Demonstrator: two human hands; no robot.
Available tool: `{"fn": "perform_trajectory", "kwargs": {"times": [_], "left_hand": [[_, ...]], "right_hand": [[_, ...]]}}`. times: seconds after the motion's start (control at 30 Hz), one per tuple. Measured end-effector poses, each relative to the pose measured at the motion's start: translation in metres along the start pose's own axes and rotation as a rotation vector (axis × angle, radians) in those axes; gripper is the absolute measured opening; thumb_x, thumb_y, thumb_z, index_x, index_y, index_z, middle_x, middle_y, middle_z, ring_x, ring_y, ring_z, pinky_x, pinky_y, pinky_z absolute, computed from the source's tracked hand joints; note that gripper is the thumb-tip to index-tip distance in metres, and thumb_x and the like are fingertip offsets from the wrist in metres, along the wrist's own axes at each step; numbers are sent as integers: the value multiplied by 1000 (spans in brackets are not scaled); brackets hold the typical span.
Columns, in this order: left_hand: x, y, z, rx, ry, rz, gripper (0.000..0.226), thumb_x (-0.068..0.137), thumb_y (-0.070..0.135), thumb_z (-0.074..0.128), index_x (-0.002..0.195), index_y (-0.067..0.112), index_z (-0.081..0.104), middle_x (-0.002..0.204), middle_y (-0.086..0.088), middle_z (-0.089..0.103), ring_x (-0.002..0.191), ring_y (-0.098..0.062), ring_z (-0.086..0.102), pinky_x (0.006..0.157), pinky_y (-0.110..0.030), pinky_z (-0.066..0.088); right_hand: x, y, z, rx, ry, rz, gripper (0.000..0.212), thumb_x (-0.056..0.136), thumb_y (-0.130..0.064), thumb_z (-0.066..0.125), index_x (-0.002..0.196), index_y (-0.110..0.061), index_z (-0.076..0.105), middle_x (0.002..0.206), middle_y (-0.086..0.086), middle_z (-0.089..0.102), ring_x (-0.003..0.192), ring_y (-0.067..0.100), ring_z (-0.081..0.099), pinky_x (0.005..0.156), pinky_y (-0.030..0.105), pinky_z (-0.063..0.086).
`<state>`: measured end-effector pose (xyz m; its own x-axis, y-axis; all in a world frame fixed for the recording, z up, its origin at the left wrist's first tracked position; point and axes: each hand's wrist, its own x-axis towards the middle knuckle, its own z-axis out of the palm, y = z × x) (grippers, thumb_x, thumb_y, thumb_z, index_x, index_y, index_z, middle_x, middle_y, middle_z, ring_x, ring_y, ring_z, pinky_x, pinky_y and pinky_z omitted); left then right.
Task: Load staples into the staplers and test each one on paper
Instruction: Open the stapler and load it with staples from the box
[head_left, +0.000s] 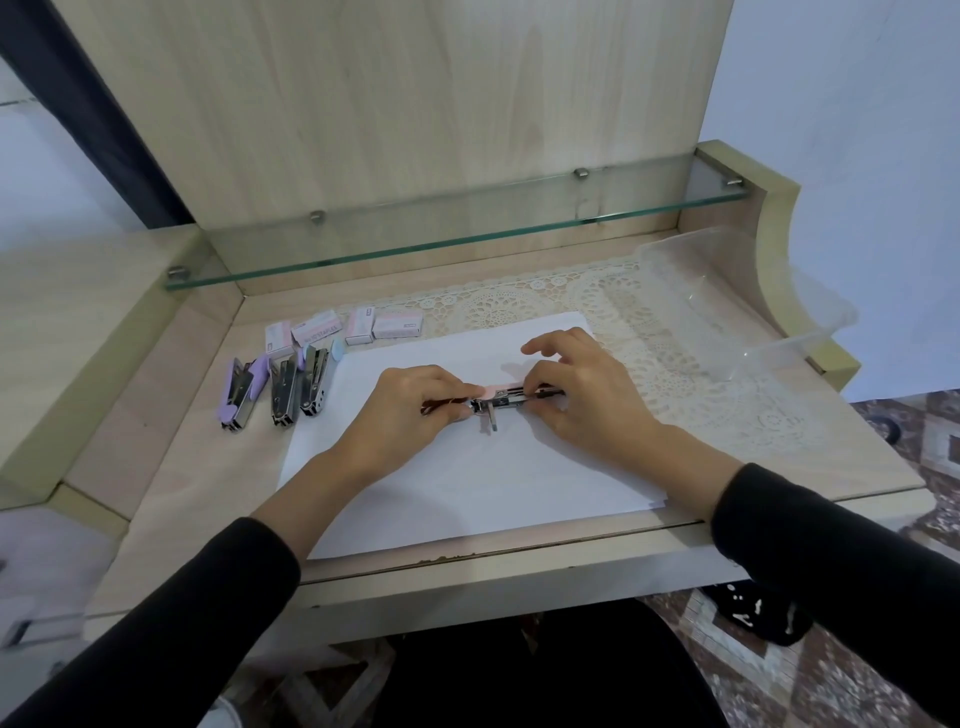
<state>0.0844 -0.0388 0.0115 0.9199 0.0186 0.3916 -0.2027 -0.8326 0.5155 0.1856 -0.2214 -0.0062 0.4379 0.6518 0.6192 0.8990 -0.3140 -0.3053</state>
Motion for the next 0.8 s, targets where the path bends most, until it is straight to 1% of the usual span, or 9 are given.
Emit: {"fn": "perform_trajectory", "kwargs": {"times": [0.1,0.17,0.23,0.3,0.4,0.53,0.63,0.73,0.8], "left_hand": [[0,-1,0,5,-2,-11,24,76,2,70,98,10,72,86,-1,70,75,-4,56,68,-7,41],[0,-1,-1,9,-6,-21,23,76,2,70,98,10,72,86,-2,70,75,-5,56,68,-7,40],[0,0,-1,2,-10,-43,23,76,3,70,98,10,72,87,-2,70,75,-4,55,67,-6,40],[2,3,-2,-30,-20,-94,22,77,4,69,97,12,72,87,-1,71,76,-6,57,68,-10,42],[4,6,-5,-49,-52,-156,20,80,7,67,96,18,73,85,3,70,77,-8,58,70,-16,45],[7,7,-6,3,-62,-164,19,83,6,64,94,18,74,78,9,65,70,5,56,64,-6,38],[6,11,-5,44,-67,-147,18,85,9,63,97,17,73,82,10,65,70,6,56,67,-5,40],[2,13,-5,35,-89,-137,20,83,19,66,102,20,71,84,8,66,74,-3,58,71,-16,47],[0,13,-5,53,-97,-129,25,79,17,70,104,19,70,87,6,65,77,-7,58,73,-21,47]], "right_hand": [[3,-1,2,1,26,-26,7,61,-1,68,60,-7,63,92,9,68,86,17,51,48,26,44],[3,-1,1,8,44,-30,4,63,-4,64,60,-7,64,90,8,68,84,15,47,47,27,44],[3,-3,-3,23,58,-26,3,64,-5,64,62,-7,65,87,8,68,81,21,56,48,29,47],[3,-6,-9,66,72,4,1,66,-7,65,65,-7,65,81,7,68,74,29,60,54,30,48],[4,-8,-22,142,101,95,3,69,-9,68,70,-7,67,69,4,67,68,25,58,62,28,44],[8,-5,-42,211,122,300,5,73,-8,73,77,-7,70,67,0,66,65,19,58,68,35,51],[10,4,-56,182,158,392,10,76,-14,72,80,-5,72,68,4,67,58,13,55,66,27,50],[8,12,-71,139,185,444,12,77,-16,71,84,-6,73,68,0,65,55,2,50,62,11,40],[6,17,-83,129,199,482,12,78,-16,70,86,-8,74,69,-1,63,56,0,49,58,6,37]]}}
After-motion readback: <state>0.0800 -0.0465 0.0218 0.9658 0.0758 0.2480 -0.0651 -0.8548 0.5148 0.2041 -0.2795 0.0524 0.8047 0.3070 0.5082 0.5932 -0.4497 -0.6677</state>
